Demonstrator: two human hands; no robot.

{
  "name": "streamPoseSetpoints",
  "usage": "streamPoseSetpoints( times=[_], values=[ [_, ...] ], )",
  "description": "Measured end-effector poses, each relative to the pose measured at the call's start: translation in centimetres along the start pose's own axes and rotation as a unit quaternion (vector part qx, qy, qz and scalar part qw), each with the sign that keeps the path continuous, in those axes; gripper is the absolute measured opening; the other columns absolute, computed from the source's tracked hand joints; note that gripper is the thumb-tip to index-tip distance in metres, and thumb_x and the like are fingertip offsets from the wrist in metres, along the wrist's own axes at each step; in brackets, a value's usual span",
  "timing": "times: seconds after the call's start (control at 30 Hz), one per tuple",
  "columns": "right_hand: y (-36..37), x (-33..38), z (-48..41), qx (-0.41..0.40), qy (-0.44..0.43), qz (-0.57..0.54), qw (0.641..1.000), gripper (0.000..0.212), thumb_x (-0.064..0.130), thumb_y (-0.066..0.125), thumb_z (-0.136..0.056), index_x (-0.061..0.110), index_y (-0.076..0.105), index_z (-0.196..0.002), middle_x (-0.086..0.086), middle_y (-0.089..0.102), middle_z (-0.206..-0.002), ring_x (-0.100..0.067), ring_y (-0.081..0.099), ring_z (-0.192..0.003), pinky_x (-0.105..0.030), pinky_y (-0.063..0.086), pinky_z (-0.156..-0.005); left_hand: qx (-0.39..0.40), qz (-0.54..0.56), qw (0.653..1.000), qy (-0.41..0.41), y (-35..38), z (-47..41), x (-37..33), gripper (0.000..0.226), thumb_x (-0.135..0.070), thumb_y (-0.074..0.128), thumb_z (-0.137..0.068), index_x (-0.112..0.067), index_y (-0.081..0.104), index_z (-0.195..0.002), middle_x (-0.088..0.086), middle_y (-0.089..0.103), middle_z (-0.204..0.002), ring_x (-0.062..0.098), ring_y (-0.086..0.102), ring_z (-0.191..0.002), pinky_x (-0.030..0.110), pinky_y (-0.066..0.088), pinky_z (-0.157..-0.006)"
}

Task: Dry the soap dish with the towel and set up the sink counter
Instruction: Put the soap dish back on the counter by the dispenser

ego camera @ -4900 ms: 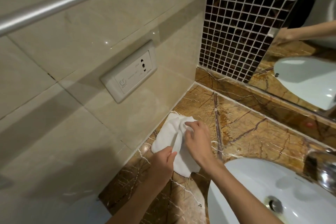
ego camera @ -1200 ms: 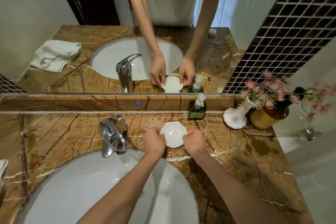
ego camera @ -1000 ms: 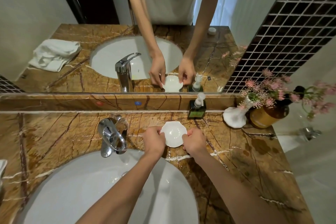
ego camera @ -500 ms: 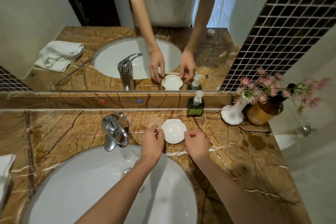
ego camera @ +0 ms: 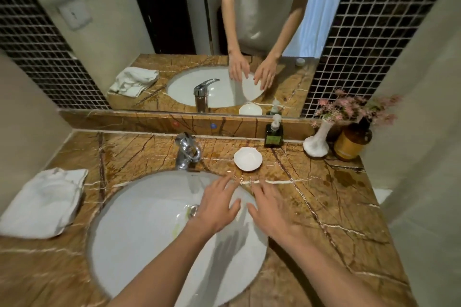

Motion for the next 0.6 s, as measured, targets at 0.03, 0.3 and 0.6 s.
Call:
streamPoseSetpoints(
  times=[0.03, 0.3, 0.6],
  values=[
    [-0.3, 0.3, 1.1, -0.003, -0.005, 0.009, 1.0, 0.063, 0.033, 0.059, -0.087, 0.024, 0.031, -0.143, -0.013, 0.036, -0.149, -0.033, 0.03, -0.138, -0.045, 0.024, -0.113, 0.005, -0.011, 1.0, -0.004, -0.2, 1.1, -0.1, 0.053, -0.038, 0.046, -0.093, -0.021, 0.037, -0.143, 0.007, 0.031, -0.155, 0.023, 0.027, -0.141, 0.037, 0.021, -0.114],
    [-2.5, 2.2, 13.8, -0.011, 0.009, 0.05, 0.999, 0.061, 0.032, 0.053, -0.093, 0.014, 0.028, -0.146, -0.017, 0.028, -0.153, -0.034, 0.019, -0.143, -0.043, 0.015, -0.117, 0.015, -0.023, 1.0, 0.013, 0.3, 10.1, -2.9, 0.054, -0.039, 0.048, -0.093, -0.02, 0.038, -0.142, 0.01, 0.032, -0.154, 0.029, 0.03, -0.139, 0.044, 0.027, -0.11],
    [-4.7, -0.2, 26.0, -0.04, 0.078, 0.069, 0.994, 0.046, 0.024, 0.05, -0.093, 0.013, 0.042, -0.137, -0.02, 0.042, -0.143, -0.035, 0.035, -0.133, -0.045, 0.027, -0.111, 0.033, 0.006, 0.996, 0.088, 2.6, 17.3, -11.8, 0.053, -0.035, 0.048, -0.093, -0.017, 0.039, -0.142, 0.014, 0.034, -0.152, 0.033, 0.03, -0.138, 0.048, 0.028, -0.11]
  ],
)
Point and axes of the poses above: each hand's wrist, its own z-axis away from the middle knuckle, its own y-axis out of the palm, x = y × z, the point moved 6 cm from there along -z, towards the middle knuckle
